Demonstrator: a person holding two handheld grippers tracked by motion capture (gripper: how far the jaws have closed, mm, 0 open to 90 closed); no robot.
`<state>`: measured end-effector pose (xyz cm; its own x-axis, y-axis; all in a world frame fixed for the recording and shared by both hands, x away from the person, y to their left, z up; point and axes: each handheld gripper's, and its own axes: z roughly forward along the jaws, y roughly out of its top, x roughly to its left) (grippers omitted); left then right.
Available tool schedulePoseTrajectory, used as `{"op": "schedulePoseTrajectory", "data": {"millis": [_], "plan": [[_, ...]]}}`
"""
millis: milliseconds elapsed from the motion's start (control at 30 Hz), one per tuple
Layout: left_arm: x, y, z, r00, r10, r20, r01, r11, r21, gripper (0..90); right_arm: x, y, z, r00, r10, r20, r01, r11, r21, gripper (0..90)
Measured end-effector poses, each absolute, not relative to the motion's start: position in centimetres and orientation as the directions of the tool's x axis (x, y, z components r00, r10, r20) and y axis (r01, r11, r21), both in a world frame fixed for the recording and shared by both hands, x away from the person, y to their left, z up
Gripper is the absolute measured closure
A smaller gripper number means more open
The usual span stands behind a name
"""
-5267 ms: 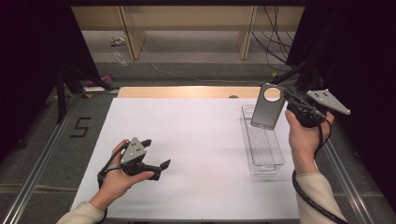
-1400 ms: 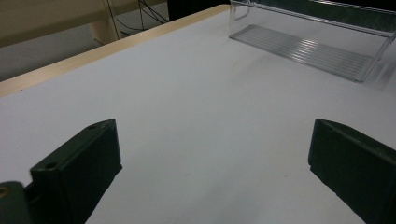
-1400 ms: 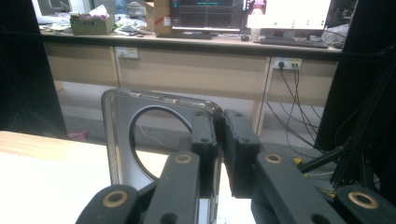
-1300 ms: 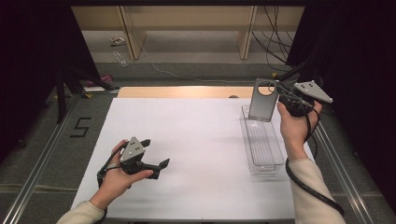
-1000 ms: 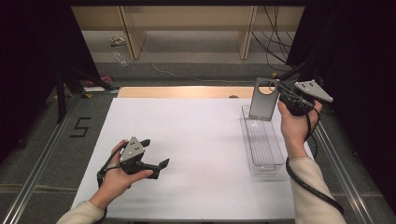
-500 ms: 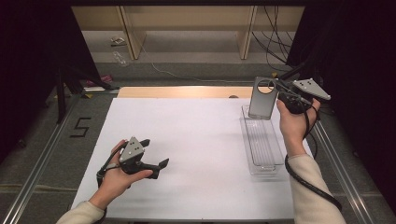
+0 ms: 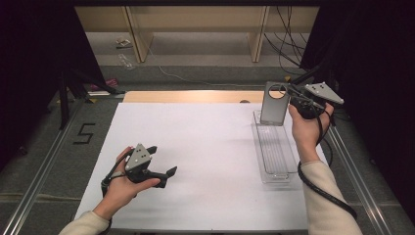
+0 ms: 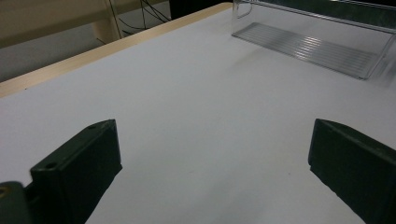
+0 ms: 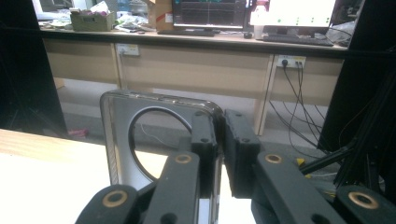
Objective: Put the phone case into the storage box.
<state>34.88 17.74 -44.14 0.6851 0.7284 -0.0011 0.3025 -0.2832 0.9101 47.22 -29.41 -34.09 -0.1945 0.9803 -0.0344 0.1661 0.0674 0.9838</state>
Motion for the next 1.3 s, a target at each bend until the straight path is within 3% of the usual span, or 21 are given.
{"op": "schedulePoseTrajectory", "data": {"millis": [1300], "plan": [[34.79, 17.71, -43.93, 0.685, 0.728, 0.001, 0.298, -0.281, 0.912, 1.8, 48.19, -29.19, -33.69, -0.173, 0.984, -0.044, 0.18, 0.076, 0.981, 83.7]]}}
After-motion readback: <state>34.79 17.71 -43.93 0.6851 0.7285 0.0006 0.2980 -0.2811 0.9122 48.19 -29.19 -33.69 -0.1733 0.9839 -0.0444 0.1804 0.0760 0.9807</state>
